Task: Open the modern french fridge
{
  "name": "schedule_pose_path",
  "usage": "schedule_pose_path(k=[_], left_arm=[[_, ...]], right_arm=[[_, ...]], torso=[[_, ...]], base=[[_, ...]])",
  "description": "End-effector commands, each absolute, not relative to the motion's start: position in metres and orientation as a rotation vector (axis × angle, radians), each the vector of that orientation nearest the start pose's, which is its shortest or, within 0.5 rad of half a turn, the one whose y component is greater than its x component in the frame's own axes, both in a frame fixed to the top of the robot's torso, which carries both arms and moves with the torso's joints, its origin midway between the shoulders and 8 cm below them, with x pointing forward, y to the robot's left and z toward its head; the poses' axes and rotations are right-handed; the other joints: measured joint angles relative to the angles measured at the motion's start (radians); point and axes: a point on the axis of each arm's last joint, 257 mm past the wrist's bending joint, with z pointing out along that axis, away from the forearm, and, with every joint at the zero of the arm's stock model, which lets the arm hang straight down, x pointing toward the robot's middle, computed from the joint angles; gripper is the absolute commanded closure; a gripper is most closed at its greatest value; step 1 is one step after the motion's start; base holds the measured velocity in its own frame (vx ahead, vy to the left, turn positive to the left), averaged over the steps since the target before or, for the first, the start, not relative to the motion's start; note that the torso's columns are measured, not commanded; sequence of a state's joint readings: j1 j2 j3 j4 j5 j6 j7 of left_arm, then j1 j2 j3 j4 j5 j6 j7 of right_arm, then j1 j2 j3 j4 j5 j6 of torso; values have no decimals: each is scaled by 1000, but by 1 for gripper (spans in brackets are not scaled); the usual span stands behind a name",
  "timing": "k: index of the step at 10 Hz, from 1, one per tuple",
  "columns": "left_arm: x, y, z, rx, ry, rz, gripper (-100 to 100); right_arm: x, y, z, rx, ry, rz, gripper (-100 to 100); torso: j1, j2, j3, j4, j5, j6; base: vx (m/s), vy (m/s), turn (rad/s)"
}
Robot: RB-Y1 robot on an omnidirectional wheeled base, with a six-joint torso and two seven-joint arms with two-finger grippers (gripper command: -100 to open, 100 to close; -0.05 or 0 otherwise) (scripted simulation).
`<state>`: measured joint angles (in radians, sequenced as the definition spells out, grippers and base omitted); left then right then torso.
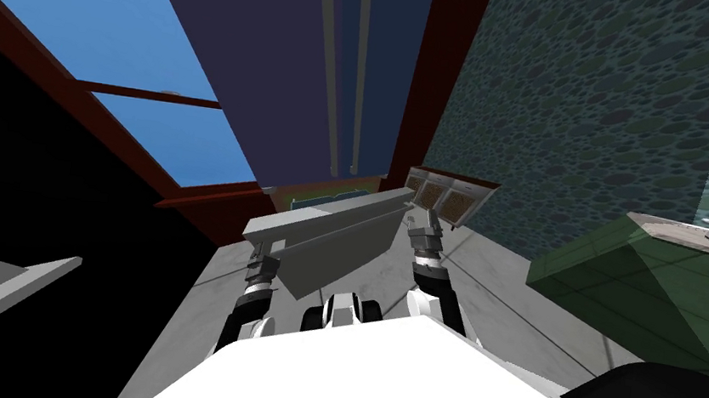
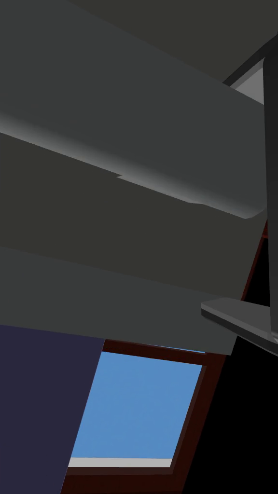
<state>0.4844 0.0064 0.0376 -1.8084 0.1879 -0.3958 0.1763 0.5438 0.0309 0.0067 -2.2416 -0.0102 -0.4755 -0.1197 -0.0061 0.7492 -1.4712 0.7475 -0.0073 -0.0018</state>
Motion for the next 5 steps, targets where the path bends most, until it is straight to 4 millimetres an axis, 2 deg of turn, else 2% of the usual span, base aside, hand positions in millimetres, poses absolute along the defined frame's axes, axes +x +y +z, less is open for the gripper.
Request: schedule_pose_path(k=[1, 2, 3, 5], left_arm=[[394, 331, -200, -1313, 729, -1343, -100], [390, 333, -217, -1349, 750, -1323, -100], [390, 332, -221, -1357, 756, -1319, 0], [388, 332, -228, -1372, 765, -1310, 0]], right_arm=[[350, -289, -12, 819, 608, 1383, 0], [350, -289, -12, 819, 608, 1383, 0], [350, -289, -12, 819, 608, 1383, 0], [350, -289, -12, 819, 608, 1383, 0]], torso=[[0, 1, 0, 1, -1, 0], [-1, 2, 0, 2, -2, 0], [0, -1, 0, -1, 0, 1], [3, -7, -3, -5, 4, 1]], base=[[-6, -5, 2], [0, 0, 0], [0, 0, 0], [0, 0, 0]])
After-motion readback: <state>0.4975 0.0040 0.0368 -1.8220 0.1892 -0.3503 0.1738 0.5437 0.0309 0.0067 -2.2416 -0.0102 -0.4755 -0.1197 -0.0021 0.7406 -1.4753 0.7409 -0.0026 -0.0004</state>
